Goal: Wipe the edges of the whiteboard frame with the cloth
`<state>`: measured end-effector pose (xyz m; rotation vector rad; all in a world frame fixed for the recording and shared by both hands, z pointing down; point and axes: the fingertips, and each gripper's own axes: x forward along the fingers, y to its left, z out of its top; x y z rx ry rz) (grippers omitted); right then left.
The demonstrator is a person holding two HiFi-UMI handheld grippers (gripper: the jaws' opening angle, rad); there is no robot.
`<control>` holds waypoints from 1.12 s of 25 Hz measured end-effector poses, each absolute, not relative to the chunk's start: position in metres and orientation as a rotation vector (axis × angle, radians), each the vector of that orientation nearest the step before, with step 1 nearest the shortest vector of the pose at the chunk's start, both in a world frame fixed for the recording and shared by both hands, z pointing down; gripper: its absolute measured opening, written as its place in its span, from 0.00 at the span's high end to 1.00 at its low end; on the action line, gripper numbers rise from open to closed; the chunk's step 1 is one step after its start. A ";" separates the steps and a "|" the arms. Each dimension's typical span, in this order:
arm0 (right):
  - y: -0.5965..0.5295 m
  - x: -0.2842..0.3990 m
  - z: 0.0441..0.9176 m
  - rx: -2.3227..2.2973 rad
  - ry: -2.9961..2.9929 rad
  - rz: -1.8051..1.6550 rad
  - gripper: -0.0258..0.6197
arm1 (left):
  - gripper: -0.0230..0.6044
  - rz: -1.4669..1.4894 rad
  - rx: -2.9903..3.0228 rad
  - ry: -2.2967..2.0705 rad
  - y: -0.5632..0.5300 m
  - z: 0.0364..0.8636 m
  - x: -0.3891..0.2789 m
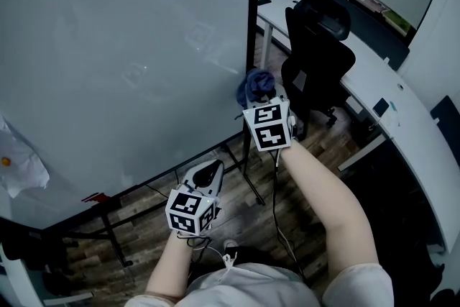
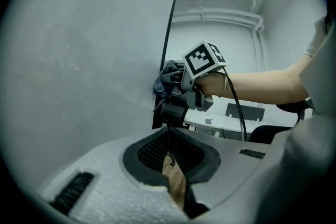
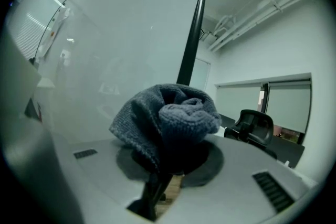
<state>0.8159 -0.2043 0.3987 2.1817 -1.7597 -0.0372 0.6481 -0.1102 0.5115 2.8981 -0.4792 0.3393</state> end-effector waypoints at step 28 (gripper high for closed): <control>-0.205 0.826 0.620 2.042 -1.608 0.418 0.84 | 0.92 0.532 2.688 -0.652 -0.121 0.627 0.594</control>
